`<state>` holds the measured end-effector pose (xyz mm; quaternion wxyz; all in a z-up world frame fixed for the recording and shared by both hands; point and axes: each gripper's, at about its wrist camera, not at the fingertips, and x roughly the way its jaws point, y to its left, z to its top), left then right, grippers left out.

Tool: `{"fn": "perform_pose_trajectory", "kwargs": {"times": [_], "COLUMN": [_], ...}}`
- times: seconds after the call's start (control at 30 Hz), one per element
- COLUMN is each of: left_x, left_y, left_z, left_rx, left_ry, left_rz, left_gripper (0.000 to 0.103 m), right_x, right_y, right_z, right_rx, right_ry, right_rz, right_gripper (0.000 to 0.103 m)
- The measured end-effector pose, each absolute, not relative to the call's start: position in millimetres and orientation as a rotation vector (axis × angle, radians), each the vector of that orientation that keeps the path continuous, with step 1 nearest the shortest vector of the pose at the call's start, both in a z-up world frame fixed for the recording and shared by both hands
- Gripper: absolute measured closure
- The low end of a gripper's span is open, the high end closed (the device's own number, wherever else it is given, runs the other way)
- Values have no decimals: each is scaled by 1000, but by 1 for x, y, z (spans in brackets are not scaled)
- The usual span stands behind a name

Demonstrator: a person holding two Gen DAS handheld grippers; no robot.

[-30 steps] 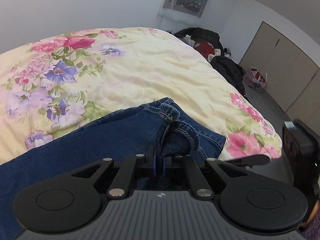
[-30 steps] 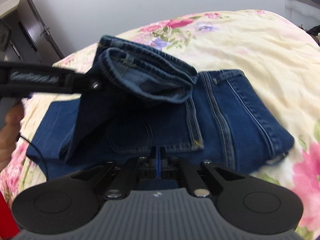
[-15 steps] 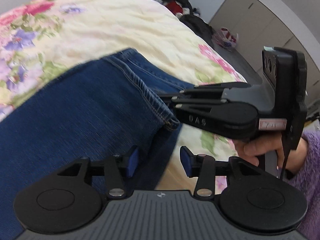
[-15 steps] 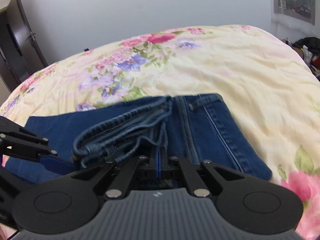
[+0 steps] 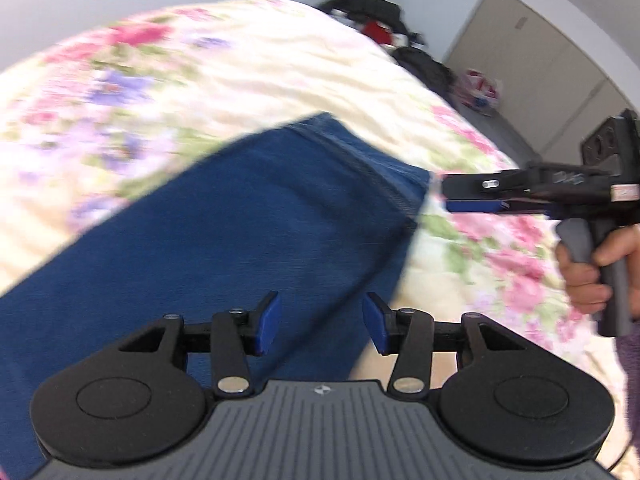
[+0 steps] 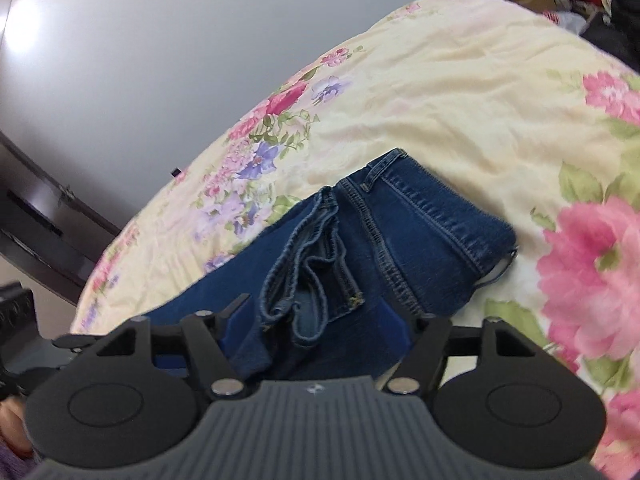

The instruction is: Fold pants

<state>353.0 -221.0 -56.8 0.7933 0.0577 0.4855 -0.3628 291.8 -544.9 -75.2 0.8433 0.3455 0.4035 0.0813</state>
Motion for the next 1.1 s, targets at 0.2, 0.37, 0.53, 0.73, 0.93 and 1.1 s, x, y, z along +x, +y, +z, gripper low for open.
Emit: {"fn": "perform_pose_trajectory", "kwargs": {"times": [0.2, 0.37, 0.53, 0.73, 0.93, 1.1], "left_x": [364, 371, 382, 392, 394, 394], "left_y": [-156, -109, -81, -65, -50, -25], "left_z": [-52, -53, -63, -72, -77, -73], "left_rx": [128, 69, 34, 16, 53, 38], "left_ry": [998, 970, 950, 945, 942, 916], "left_rz": [-603, -542, -495, -478, -429, -343], "left_gripper": [48, 48, 48, 48, 48, 48], "right_x": [317, 327, 346, 368, 373, 384], "right_y": [-530, -528, -531, -535, -532, -488], "right_z": [-97, -119, -122, -131, -126, -67], "right_rx": [889, 981, 1055, 1031, 961, 623], "right_ry": [941, 968, 954, 1010, 1013, 947], "right_rz": [152, 132, 221, 177, 162, 178], "right_gripper": [31, 33, 42, 66, 95, 101]}}
